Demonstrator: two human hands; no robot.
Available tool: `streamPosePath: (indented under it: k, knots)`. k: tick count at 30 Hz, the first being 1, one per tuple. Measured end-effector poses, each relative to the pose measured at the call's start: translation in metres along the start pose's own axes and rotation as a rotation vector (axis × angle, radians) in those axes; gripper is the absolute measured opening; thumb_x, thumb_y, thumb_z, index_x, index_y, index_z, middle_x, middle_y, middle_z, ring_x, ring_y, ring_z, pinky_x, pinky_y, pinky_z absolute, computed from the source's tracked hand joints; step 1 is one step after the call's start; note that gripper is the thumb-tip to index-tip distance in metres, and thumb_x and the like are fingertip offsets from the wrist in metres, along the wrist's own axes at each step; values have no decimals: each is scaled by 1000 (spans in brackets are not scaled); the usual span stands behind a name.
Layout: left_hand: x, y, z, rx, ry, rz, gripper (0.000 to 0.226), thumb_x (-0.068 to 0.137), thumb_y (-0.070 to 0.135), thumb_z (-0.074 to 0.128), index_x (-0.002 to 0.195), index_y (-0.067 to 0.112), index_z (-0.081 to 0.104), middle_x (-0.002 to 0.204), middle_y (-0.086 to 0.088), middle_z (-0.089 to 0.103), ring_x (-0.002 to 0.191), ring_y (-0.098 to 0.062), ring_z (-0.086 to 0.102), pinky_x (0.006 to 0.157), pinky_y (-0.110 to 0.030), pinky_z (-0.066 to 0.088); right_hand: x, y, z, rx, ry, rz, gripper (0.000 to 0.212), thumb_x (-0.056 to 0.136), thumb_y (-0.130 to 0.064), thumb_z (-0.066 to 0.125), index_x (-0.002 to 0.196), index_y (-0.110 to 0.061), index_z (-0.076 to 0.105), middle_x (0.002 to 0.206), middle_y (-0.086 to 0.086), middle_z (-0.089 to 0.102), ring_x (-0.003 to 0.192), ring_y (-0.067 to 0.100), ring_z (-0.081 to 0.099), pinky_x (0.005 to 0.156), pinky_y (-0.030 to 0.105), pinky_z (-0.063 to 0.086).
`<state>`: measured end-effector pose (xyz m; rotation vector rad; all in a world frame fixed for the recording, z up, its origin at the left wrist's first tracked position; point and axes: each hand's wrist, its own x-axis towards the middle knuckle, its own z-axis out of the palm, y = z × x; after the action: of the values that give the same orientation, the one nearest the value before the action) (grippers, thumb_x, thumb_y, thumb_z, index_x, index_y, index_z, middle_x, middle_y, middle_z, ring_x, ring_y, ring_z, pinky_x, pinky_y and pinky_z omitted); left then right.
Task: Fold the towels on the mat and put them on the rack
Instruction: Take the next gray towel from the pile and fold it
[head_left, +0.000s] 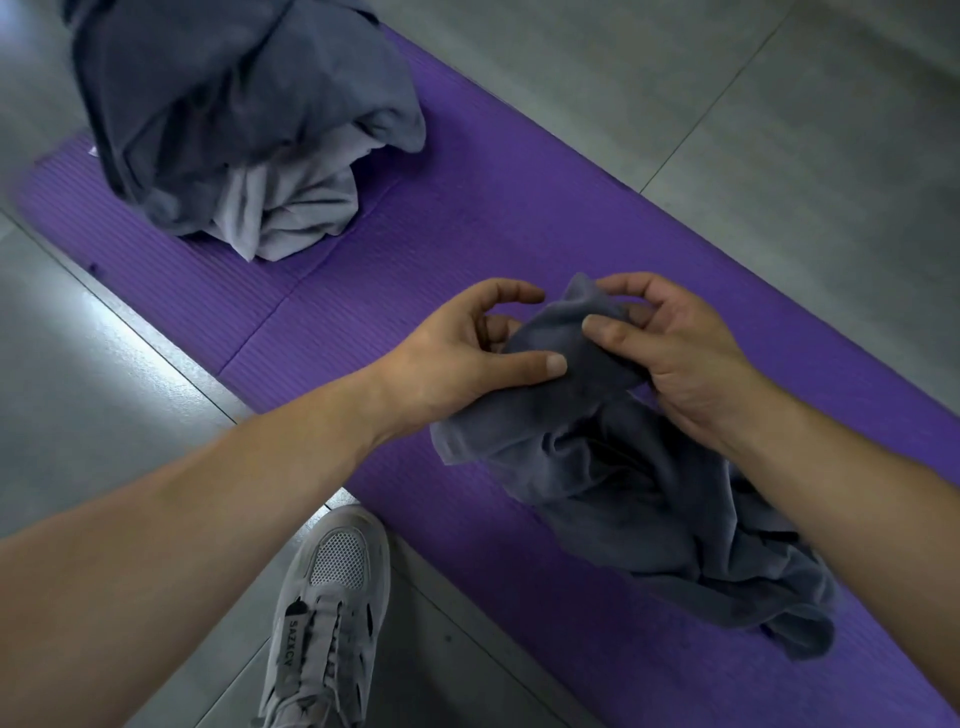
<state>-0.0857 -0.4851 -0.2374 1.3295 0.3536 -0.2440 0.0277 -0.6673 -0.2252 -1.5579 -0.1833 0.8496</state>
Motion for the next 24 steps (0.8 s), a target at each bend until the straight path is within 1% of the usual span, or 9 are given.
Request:
streamPosePath:
  k: [2,5,8,10,12,14,18,22,24]
  knots:
    - [2,-1,-2,51,39,20,59,80,16,84,130,17,54,87,-12,66,81,-29,64,75,-42,53,-1,-4,4,-6,-1,2,54,70,-24,77,120,-16,59,97,10,76,88,22,74,74,31,60]
    - [5,-1,-7,220,92,71,41,80,22,85,116,17,67,85,-7,71,75,-29,66,73,-44,57,0,-8,7,-22,-80,94,42,75,-30,74,112,-10,68,101,13,77,95,24,74,79,32,59]
    - [2,-1,-14,299,100,67,35,75,31,84,105,18,72,98,-14,75,94,-38,71,85,-56,59,2,-9,9,14,-117,165,37,78,-30,72,106,-6,70,103,16,76,97,24,73,82,31,60]
    - [-1,-1,-17,297,96,61,32,75,29,84,102,17,73,97,-18,73,92,-38,71,85,-55,59,4,-12,10,95,-110,165,31,79,-28,71,102,-7,69,98,13,75,93,20,73,79,29,60]
    - [-3,-3,-22,312,65,25,27,77,26,86,99,15,73,94,-22,71,82,-30,70,80,-50,58,7,-16,13,47,-96,131,30,77,-29,71,99,-9,70,94,9,75,89,17,72,77,28,59]
    - [-6,-6,-29,363,-14,-73,23,80,27,86,96,14,75,90,-16,74,83,-20,70,79,-44,58,11,-17,14,-86,-49,68,31,75,-32,74,98,-11,71,89,5,75,84,15,71,75,27,58]
    - [-14,-20,-52,380,-133,-320,44,77,48,84,100,11,78,101,-9,78,100,-26,74,98,-48,56,28,-21,20,-157,51,-8,14,81,-26,79,87,-17,70,81,1,71,78,11,66,71,24,53]
    - [-20,-30,-78,275,-147,-395,26,84,36,79,99,14,80,103,-7,78,100,-21,74,93,-36,55,56,-24,21,-279,283,-151,16,84,-30,80,82,-21,67,68,-10,60,67,6,56,67,21,51]
    - [-21,-34,-89,292,-172,-420,20,88,29,76,102,16,79,104,-4,78,101,-18,73,90,-31,55,72,-30,21,-228,340,-185,19,81,-34,81,76,-25,65,68,-11,56,68,8,52,67,24,49]
